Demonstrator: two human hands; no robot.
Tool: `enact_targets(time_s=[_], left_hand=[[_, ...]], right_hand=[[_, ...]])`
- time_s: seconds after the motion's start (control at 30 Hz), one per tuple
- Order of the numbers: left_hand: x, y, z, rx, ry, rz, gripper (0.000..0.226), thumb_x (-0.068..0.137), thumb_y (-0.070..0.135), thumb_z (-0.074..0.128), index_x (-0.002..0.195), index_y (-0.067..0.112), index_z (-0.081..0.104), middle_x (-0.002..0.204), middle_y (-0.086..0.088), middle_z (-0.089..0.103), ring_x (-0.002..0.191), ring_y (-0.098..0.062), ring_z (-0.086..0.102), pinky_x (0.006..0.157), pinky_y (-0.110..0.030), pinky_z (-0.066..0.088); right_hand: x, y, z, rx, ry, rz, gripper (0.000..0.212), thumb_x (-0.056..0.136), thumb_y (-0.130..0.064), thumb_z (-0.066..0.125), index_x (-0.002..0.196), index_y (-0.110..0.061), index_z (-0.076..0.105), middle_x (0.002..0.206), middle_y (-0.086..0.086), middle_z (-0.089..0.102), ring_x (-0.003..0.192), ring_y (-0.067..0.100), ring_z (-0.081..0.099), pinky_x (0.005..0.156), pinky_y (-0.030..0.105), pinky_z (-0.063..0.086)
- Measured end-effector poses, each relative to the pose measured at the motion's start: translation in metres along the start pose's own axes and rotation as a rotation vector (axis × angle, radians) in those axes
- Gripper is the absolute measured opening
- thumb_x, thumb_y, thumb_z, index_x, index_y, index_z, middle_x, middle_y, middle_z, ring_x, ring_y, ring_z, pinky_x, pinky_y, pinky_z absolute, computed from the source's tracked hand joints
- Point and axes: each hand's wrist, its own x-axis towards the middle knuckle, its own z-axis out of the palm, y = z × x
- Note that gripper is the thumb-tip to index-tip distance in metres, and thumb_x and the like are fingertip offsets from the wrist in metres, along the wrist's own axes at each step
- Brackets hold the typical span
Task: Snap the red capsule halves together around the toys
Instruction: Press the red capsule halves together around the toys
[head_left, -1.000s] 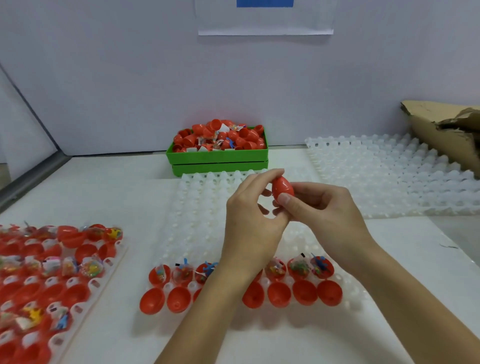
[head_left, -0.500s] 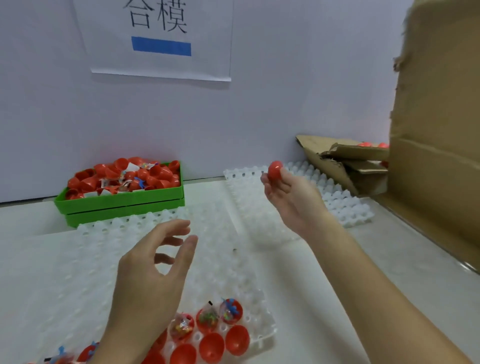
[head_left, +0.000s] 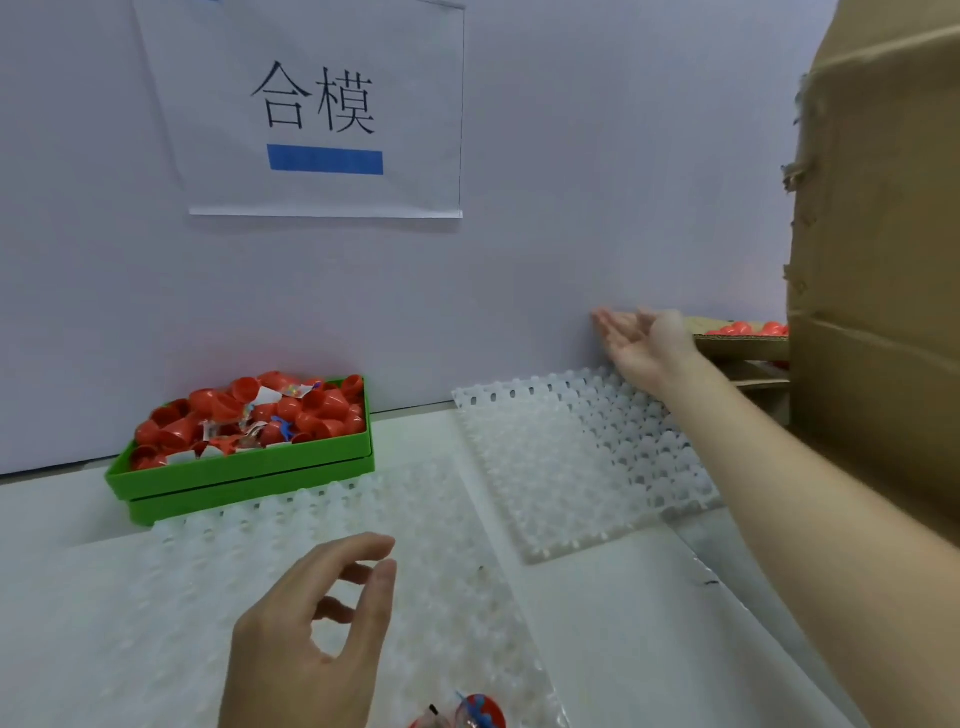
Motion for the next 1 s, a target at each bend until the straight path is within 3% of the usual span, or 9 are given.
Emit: enact_targets(time_s=[0.03,0.13,0.27,0.4,0.5,0.57,0.7,0.83,1.0], left_hand=[[0.000,-0.002,0.000,0.017,-0.014,0.014,0.012,0.076,0.025,0.064,0.080,0.034,0.070,0.086,0.034,0.065,0.079,0.006,0.062,0.064,0.000,0.044],[0.001,-0.011,-0.003,0.092,-0.094,0.031,0.024,0.081,0.008,0.072,0.078,0.032,0.072,0.079,0.027,0.069,0.081,0.005,0.064,0.065,-0.006,0.049],[0.006,-0.019,-0.017,0.238,-0.306,0.009,0.028,0.086,0.013,0.071,0.075,0.039,0.068,0.082,0.033,0.066,0.085,0.007,0.062,0.063,-0.012,0.050],[0.010,-0.029,-0.031,0.348,-0.355,-0.013,0.019,0.091,0.024,0.065,0.077,0.036,0.066,0.079,0.026,0.066,0.087,0.005,0.060,0.070,-0.015,0.048],[0.012,-0.033,-0.036,0.375,-0.379,-0.057,0.022,0.093,0.026,0.062,0.074,0.037,0.063,0.075,0.021,0.066,0.081,0.005,0.061,0.071,-0.020,0.051],[0.012,-0.032,-0.037,0.378,-0.398,-0.081,0.024,0.094,0.027,0.060,0.074,0.040,0.061,0.075,0.019,0.067,0.079,0.004,0.062,0.073,-0.022,0.053],[0.011,-0.029,-0.037,0.391,-0.415,-0.095,0.018,0.095,0.032,0.058,0.081,0.039,0.064,0.079,0.019,0.067,0.077,0.003,0.062,0.073,-0.027,0.055],[0.010,-0.027,-0.036,0.429,-0.418,-0.096,0.015,0.096,0.032,0.056,0.086,0.035,0.067,0.081,0.019,0.066,0.077,0.002,0.062,0.073,-0.029,0.056],[0.008,-0.026,-0.035,0.437,-0.410,-0.095,0.013,0.095,0.032,0.057,0.089,0.034,0.068,0.081,0.018,0.066,0.078,0.000,0.062,0.074,-0.032,0.056]], right_hand=[[-0.007,0.012,-0.003,-0.144,-0.051,0.031,0.038,0.105,-0.006,0.030,0.139,0.006,0.041,0.129,0.021,0.060,0.109,0.030,0.063,0.088,0.031,0.053],[-0.038,0.049,-0.017,-0.658,-0.195,0.050,0.028,0.101,-0.004,0.044,0.124,0.006,0.058,0.099,0.013,0.070,0.084,0.022,0.068,0.070,0.026,0.054],[-0.095,0.083,-0.022,-1.138,-0.474,-0.038,0.020,0.098,-0.005,0.054,0.099,-0.010,0.074,0.077,0.005,0.073,0.066,0.014,0.067,0.062,0.023,0.051],[-0.163,0.100,-0.019,-1.542,-0.798,-0.237,0.018,0.094,-0.019,0.062,0.087,-0.030,0.075,0.072,-0.015,0.072,0.064,0.001,0.066,0.058,0.014,0.049],[-0.197,0.102,-0.022,-1.649,-1.000,-0.295,0.011,0.092,-0.026,0.067,0.091,-0.032,0.076,0.082,-0.025,0.070,0.077,-0.006,0.064,0.064,0.009,0.046],[-0.209,0.102,-0.031,-1.703,-1.043,-0.284,0.007,0.089,-0.033,0.070,0.095,-0.036,0.073,0.089,-0.023,0.069,0.085,-0.007,0.061,0.067,0.010,0.045],[-0.215,0.094,-0.049,-1.802,-1.084,-0.162,0.031,0.085,-0.051,0.069,0.113,-0.056,0.057,0.105,-0.032,0.057,0.102,-0.015,0.050,0.076,0.014,0.044],[-0.221,0.093,-0.049,-1.836,-1.153,-0.159,0.048,0.085,-0.050,0.068,0.121,-0.067,0.040,0.113,-0.047,0.043,0.107,-0.028,0.034,0.076,0.012,0.042],[-0.225,0.095,-0.048,-1.818,-1.153,-0.197,0.053,0.083,-0.048,0.068,0.120,-0.071,0.037,0.111,-0.042,0.048,0.108,-0.023,0.034,0.084,0.017,0.042]])
